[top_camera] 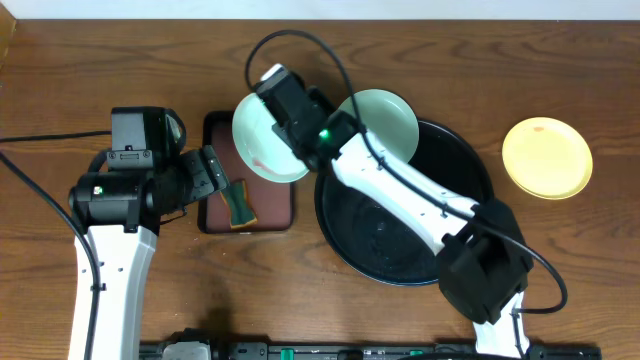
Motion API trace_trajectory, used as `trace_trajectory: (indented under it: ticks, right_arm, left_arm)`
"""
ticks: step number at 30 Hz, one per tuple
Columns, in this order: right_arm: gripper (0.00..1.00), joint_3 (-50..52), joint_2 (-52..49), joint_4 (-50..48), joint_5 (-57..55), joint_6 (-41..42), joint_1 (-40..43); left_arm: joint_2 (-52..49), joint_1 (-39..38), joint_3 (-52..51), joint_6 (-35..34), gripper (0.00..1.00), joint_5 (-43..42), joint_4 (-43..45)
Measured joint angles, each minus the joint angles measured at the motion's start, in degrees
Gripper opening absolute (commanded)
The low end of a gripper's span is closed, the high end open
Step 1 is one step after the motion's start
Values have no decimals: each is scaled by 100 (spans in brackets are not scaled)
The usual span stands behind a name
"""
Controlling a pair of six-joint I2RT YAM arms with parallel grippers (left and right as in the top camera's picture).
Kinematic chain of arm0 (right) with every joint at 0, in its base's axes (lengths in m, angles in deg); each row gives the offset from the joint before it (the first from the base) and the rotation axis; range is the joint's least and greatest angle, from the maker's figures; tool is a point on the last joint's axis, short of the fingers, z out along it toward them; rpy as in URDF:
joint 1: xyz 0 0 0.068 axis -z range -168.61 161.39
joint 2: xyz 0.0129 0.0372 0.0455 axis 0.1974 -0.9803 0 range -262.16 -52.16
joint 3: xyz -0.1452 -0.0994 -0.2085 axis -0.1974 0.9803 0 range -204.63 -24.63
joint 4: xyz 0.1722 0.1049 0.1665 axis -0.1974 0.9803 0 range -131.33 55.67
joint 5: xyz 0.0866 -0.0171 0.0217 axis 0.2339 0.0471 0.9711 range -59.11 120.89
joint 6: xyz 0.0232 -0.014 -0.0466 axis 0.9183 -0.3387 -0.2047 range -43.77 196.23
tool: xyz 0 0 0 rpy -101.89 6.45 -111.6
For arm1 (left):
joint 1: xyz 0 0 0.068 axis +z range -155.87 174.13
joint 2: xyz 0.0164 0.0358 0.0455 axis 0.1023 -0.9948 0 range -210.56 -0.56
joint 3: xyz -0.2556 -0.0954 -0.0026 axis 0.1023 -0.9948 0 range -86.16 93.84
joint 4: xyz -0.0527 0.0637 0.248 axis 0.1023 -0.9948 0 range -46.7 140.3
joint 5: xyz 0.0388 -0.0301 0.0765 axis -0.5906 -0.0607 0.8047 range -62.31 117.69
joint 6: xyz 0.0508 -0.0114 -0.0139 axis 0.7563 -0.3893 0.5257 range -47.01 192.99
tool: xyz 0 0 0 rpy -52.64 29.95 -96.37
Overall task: Clean dirty plates on tray and stack at the side
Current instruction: 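Carry the pale green plate rightward with the right gripper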
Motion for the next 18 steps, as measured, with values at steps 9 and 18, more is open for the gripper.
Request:
trace_trajectory:
  ticks: [9,18]
  right_arm:
    - [1,7,326,-942,-942,-756,-531]
    - [1,7,538,-1561,-1746,-1600,-691]
  left_arm:
    - [0,0,0,0,85,0,0]
    - [0,0,0,0,85,0,0]
